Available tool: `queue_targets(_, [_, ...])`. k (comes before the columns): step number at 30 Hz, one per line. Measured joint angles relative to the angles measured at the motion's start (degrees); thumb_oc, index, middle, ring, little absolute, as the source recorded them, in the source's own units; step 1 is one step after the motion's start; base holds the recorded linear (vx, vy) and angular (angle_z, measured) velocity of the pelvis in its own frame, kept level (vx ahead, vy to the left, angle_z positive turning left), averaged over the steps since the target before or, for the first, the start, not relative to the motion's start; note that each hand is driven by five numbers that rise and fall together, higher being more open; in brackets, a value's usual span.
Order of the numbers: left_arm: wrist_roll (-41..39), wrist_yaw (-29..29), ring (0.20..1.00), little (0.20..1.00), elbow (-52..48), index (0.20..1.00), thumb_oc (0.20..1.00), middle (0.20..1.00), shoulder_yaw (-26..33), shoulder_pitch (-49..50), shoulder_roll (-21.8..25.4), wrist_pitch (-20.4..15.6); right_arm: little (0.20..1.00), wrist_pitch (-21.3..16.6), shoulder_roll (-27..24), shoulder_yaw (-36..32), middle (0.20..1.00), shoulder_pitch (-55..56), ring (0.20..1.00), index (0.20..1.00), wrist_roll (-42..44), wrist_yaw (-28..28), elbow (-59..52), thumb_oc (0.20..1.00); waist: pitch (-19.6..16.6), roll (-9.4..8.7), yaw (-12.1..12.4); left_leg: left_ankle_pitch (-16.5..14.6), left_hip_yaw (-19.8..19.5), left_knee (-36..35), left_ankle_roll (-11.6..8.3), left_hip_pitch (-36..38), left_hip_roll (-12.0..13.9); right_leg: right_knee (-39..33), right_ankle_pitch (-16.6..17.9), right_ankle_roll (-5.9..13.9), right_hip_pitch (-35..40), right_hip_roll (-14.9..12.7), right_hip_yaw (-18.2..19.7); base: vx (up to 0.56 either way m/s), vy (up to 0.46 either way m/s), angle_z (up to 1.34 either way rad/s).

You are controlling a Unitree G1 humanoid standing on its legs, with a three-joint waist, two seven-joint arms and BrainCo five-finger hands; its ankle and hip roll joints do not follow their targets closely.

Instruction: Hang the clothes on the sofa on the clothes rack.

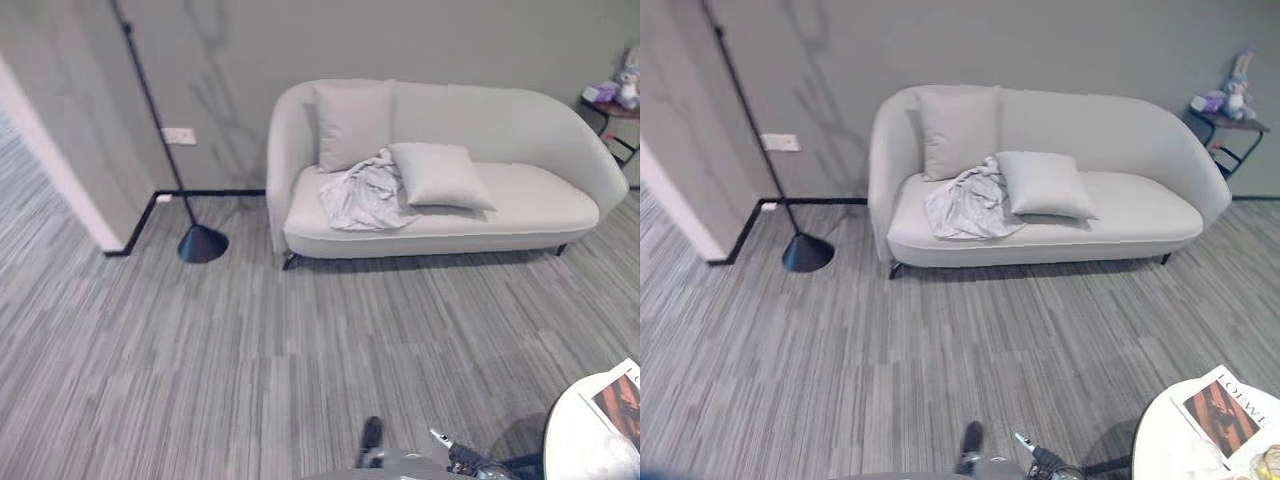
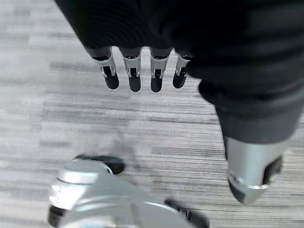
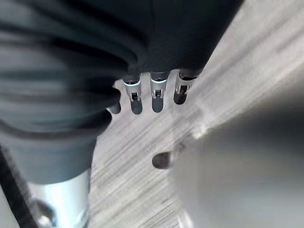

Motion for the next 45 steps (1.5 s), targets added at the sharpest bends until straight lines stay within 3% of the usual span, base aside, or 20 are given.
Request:
queue_targets(1, [-0.9,0.1,1.0,1.0,-2.5,1.0,1.0,1.0,7.8,1.3,-1.6,-0.4,1.0,0.3,-3.8,1.6,1.0,2.7,1.0,1.0,-0.3,0.2,-3.6,1.0,-1.4,4.22,0.7,2.3,0.1,11.1,-3.86,-3.8,5.7,5.5,-6.4,-0.49,0.4,3.5,-1.6,0.42,-0.221,-0.12])
queue_targets(3, [-2.4,1.7,1.0,1.0,-2.5,1.0,1.0,1.0,4.5,1.9,-0.6,1.2,1.0,-1.1,-3.2,2.6,1.0,0.2,1.0,1.0,-4.0,-1.4,-6.9,1.0,-2.1,4.0,2.9,23.7,3.2,39.4,3.69,-19.5,11.5,7.8,-11.2,1.45,4.8,4.4,-0.4,0.38,-0.212,-0.28])
queue_targets(5, [-2.4,2.6,1.0,1.0,-7.4,1.0,1.0,1.0,1.7,-1.3,2.0,1.0,1.0,-0.8,1.7,4.0,1.0,-3.0,1.0,1.0,-6.6,-2.5,-5.5,1.0,-1.1,-1.35,5.4,14.7,3.5,39.1,7.54,-30.7,18.0,7.0,-13.7,0.51,7.4,3.4,3.2,0.57,0.005,-0.35])
queue_targets(7, [-4.6,4.3,1.0,1.0,-8.2,1.0,1.0,1.0,-2.2,-4.9,4.7,-0.1,1.0,-0.6,4.9,4.6,1.0,-8.2,1.0,1.0,-9.1,-3.9,-3.2,1.0,2.8,-5.87,8.3,13.4,7.0,15.7,7.28,-35.0,16.0,5.4,-15.6,2.33,11.5,-2.4,6.5,0.43,0.188,-0.55])
queue_targets(9, [-4.8,4.4,1.0,1.0,-6.4,1.0,1.0,1.0,-1.9,-5.0,3.0,-1.2,1.0,-1.1,3.0,6.7,1.0,-8.1,1.0,1.0,-10.5,-3.6,-4.1,1.0,3.7,-1.82,9.2,17.5,6.1,-12.8,1.57,-32.9,12.9,-0.1,-16.4,5.16,19.3,-4.2,7.1,0.52,0.227,-0.7])
queue_targets(11, [-4.9,4.4,1.0,1.0,-2.5,1.0,1.0,1.0,1.1,-1.5,1.6,-1.2,1.0,-1.3,0.7,10.3,1.0,-4.9,1.0,1.0,-12.6,-3.5,-3.4,1.0,3.1,5.0,10.7,11.9,5.8,-19.8,-2.95,-30.4,11.1,-4.9,-20.1,11.74,28.6,-4.9,8.4,0.74,0.239,-1.0])
queue_targets(14, [-4.7,4.1,1.0,1.0,-0.9,1.0,1.0,1.0,4.3,0.3,3.4,-0.2,1.0,-0.6,3.3,10.4,1.0,-2.7,1.0,1.0,-15.3,-3.5,-0.2,1.0,3.3,0.09,14.1,16.4,7.5,-16.4,-1.64,-26.8,7.0,8.1,-26.7,13.69,26.1,-4.7,10.4,0.53,0.178,-0.79])
queue_targets(18, [-4.5,3.9,1.0,1.0,-0.3,1.0,1.0,1.0,5.3,-1.6,4.7,0.1,1.0,-1.3,4.1,8.3,1.0,-1.8,1.0,1.0,-17.4,-3.1,-1.5,1.0,2.7,-3.28,14.4,15.1,10.7,-19.4,0.57,-20.5,3.0,17.0,-21.1,12.48,22.7,-1.9,5.0,0.51,0.273,-0.44])
queue_targets(23, [-3.9,3.5,1.0,1.0,-4.6,1.0,1.0,1.0,0.4,-6.8,4.6,-0.4,1.0,0.3,3.3,11.3,1.0,-1.8,1.0,1.0,-24.3,-3.0,-4.8,1.0,2.3,-1.53,12.0,13.7,11.1,-23.2,5.26,-15.2,1.3,49.7,-15.1,19.77,8.1,-6.5,0.4,0.29,0.249,0.08])
queue_targets(25, [-2.2,4.5,1.0,1.0,-5.8,1.0,1.0,1.0,-0.3,-9.2,4.3,-0.1,1.0,0.0,0.9,16.6,1.0,-3.5,1.0,1.0,-30.6,-4.4,-13.6,1.0,5.4,1.6,11.0,2.4,9.8,-4.2,17.61,-15.2,0.6,53.2,-18.6,19.59,3.1,-12.2,0.4,0.43,0.04,-0.04])
queue_targets(26, [-2.1,4.9,1.0,1.0,-5.8,1.0,1.0,1.0,-1.1,-10.6,3.2,-0.4,1.0,0.1,0.1,15.9,1.0,-4.3,1.0,1.0,-31.6,-4.9,-14.8,1.0,5.7,3.58,9.2,4.3,8.3,-8.9,16.67,-12.7,-0.1,46.5,-20.8,15.27,1.2,-14.2,-4.7,0.4,-0.312,0.46])
queue_targets(27, [-2.0,5.1,1.0,1.0,-6.3,1.0,1.0,1.0,-2.0,-12.2,1.5,-1.4,1.0,-0.1,-1.7,14.0,1.0,-5.5,1.0,1.0,-32.1,-6.0,-15.2,1.0,5.6,5.43,8.9,7.1,5.9,-16.6,7.33,-9.7,-0.6,21.6,-19.1,12.66,0.9,-14.7,-10.0,0.24,-0.278,1.09])
queue_targets(28, [-1.3,5.2,1.0,1.0,-6.5,1.0,1.0,1.0,-1.4,-13.6,2.5,-2.2,1.0,0.1,-0.9,12.4,1.0,-7.2,1.0,1.0,-32.1,-7.5,-13.6,1.0,7.6,0.66,9.3,3.7,7.5,-9.6,-0.37,-12.4,-0.6,7.3,-13.2,12.64,0.9,-18.6,-4.9,0.27,-0.36,1.72])
queue_targets(29, [-0.4,5.2,1.0,1.0,-6.4,1.0,1.0,1.0,-0.8,-15.1,4.2,-2.2,1.0,0.4,0.1,9.3,1.0,-7.6,1.0,1.0,-32.1,-8.6,-12.4,1.0,7.2,-1.5,7.7,1.7,4.1,-0.4,10.64,-18.7,0.3,0.5,-7.6,17.76,1.0,-23.6,0.0,0.18,-0.22,1.95])
queue_targets(30, [0.0,5.7,1.0,1.0,-7.6,1.0,1.0,1.0,0.0,-14.5,6.0,-2.3,1.0,0.5,-0.5,5.9,1.0,-8.6,1.0,1.0,-31.9,-10.1,-12.9,1.0,7.9,-2.32,8.1,5.8,2.2,-5.8,9.44,-18.3,6.3,4.2,-4.7,21.13,-0.2,-28.4,-0.2,0.24,-0.3,1.38])
queue_targets(32, [0.1,6.6,1.0,1.0,-4.9,1.0,1.0,1.0,2.0,-9.4,7.8,-1.4,1.0,0.3,0.0,4.5,1.0,-9.2,1.0,1.0,-29.6,-10.5,-16.3,1.0,8.7,-2.59,10.3,7.7,4.9,-13.0,8.17,-10.4,7.9,8.8,-1.3,18.13,0.2,-27.9,1.3,0.21,-0.246,0.16])
queue_targets(35, [0.2,7.3,1.0,1.0,-2.5,1.0,1.0,1.0,2.1,-2.4,8.6,-0.2,1.0,-0.3,-2.0,1.2,1.0,-9.8,1.0,1.0,-23.7,-11.6,-20.4,1.0,7.2,-3.21,10.4,8.5,4.9,-20.5,7.09,-3.2,6.6,11.9,3.0,20.64,2.8,-27.0,4.1,0.23,-0.23,0.19])
queue_targets(41, [0.2,7.1,1.0,1.0,-3.6,1.0,1.0,1.0,7.0,0.1,5.8,0.8,1.0,0.7,-3.4,1.8,1.0,-8.0,1.0,1.0,-23.3,-12.7,-29.4,1.0,3.5,-6.56,11.2,6.0,4.3,-17.3,1.48,-7.4,8.0,-2.4,5.0,15.85,10.9,-21.6,1.6,0.25,-0.25,0.0])
queue_targets(43, [0.5,7.2,1.0,1.0,-6.1,1.0,1.0,1.0,6.3,-0.5,2.7,0.4,1.0,1.6,-7.8,1.7,1.0,-6.2,1.0,1.0,-27.0,-13.4,-34.0,1.0,2.2,-1.84,10.3,17.4,2.9,-29.4,1.6,-7.3,12.7,-3.0,5.0,15.96,13.0,-16.4,-0.6,0.12,-0.171,0.03])
queue_targets(45, [0.8,7.4,1.0,1.0,-6.2,1.0,1.0,1.0,5.1,-0.3,3.3,0.5,1.0,2.1,-7.8,1.6,1.0,-6.1,1.0,1.0,-31.0,-15.2,-33.8,1.0,0.7,-3.43,9.5,17.2,3.0,-29.2,0.67,-5.8,13.5,-3.5,3.0,18.55,14.4,-15.9,-2.4,0.11,-0.183,-0.22])
